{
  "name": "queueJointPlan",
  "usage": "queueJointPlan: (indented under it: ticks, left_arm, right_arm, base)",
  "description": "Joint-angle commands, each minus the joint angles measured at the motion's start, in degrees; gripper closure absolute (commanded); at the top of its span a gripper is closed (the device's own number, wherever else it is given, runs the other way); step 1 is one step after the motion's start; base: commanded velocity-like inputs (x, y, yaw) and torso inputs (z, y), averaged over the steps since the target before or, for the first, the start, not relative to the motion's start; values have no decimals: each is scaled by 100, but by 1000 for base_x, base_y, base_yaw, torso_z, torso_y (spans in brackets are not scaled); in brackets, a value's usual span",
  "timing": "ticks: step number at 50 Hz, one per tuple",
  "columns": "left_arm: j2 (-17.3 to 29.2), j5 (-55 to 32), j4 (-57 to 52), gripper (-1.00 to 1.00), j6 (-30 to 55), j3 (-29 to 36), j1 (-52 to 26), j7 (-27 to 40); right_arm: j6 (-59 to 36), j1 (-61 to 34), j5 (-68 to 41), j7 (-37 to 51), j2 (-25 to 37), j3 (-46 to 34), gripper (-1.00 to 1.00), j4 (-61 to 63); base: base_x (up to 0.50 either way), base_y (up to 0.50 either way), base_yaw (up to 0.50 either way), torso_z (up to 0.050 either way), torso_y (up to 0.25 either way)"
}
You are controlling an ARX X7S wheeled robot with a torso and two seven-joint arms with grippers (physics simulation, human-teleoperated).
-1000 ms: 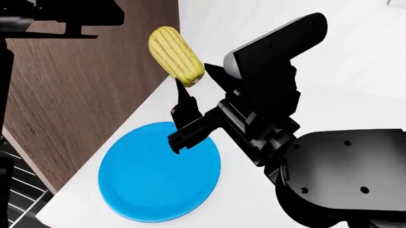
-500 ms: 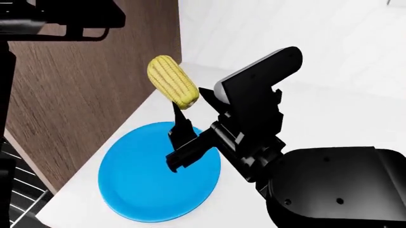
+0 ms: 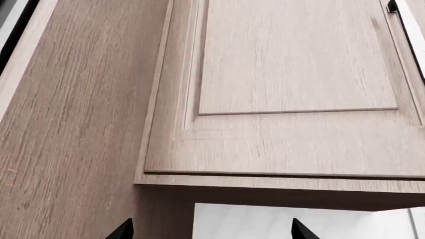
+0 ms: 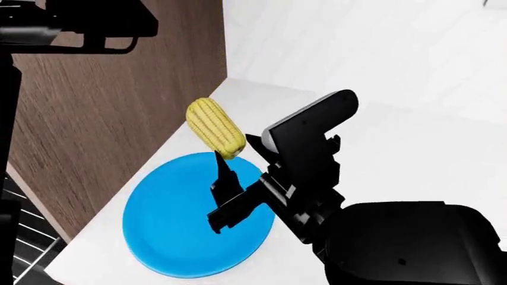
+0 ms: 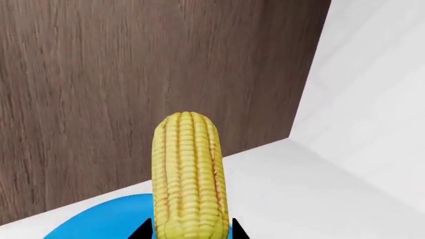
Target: Pick the corn from the oven and place it on the plate on the counter.
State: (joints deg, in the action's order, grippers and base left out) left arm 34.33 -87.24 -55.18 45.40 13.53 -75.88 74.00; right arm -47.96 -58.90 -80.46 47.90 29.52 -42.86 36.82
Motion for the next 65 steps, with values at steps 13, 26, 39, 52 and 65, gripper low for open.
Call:
queueJointPlan:
  ticks: [13,26,39,52,65]
  left_arm:
    - [12,41,3,-100,-39,25,28,-32]
    - [20,17,-12,-100,-58,45,20,5]
    - [9,31,-18,-100,-82,68,35,9]
    - [19,7,-13,-100,-95,88,-5,22]
    - [36,18,-14,-100,-110,97,0,-5]
  right_arm:
    - [80,419,432,-283,-43,-223,100,-64]
    - [138,566,539,-351,-39,-310,100,-75]
    - [203,731,632,-424,-43,-404,100,-88]
    - [239,827,733,-499,-92,-511,100,-104]
    - [327,962,944,-665,-92,-616,100,-242]
  base:
    - [0,0,0,0,0]
    - [0,0,0,0,0]
    - [0,0,0,0,1]
    - [0,0,0,0,0]
    - [0,0,0,0,0]
